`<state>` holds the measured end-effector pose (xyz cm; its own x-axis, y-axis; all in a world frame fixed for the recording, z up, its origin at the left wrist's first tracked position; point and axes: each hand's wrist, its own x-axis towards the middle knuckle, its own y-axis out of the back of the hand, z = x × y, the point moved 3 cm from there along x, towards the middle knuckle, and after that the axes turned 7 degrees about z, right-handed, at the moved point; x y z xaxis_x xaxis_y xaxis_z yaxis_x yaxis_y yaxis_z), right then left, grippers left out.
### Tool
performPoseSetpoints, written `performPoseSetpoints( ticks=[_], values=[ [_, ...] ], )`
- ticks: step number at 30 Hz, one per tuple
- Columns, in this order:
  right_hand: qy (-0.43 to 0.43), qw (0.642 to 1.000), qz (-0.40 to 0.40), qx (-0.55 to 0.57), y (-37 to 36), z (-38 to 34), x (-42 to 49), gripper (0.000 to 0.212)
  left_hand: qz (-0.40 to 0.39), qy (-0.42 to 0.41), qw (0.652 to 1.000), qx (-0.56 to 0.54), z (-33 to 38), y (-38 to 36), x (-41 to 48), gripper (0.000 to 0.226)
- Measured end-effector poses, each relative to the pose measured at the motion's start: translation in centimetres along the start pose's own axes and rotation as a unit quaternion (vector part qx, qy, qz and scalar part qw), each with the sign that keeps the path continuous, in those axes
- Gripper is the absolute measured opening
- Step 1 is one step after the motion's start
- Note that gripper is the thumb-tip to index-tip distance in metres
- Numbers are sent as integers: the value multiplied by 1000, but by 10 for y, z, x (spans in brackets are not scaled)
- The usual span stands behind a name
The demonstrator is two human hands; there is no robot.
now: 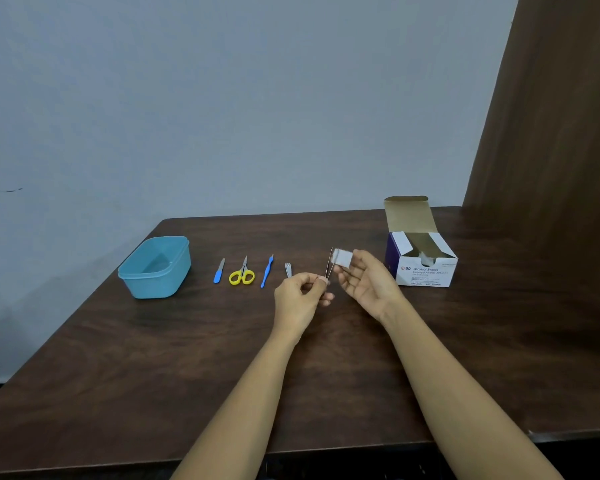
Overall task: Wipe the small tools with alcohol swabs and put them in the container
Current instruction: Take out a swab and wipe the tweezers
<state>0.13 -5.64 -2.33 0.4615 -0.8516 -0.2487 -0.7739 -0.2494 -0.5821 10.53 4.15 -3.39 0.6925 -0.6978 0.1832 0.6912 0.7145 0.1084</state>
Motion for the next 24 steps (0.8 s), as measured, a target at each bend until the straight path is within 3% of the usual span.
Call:
performPoseSetpoints(
  ticks=[11,24],
  values=[
    [-18,999,-13,-30,5,1,2,15,-11,-21,999,31,1,-1,0,13],
    [60,995,67,-38,6,-1,3,9,-29,-66,994,85,7,-5,-4,11]
  ],
)
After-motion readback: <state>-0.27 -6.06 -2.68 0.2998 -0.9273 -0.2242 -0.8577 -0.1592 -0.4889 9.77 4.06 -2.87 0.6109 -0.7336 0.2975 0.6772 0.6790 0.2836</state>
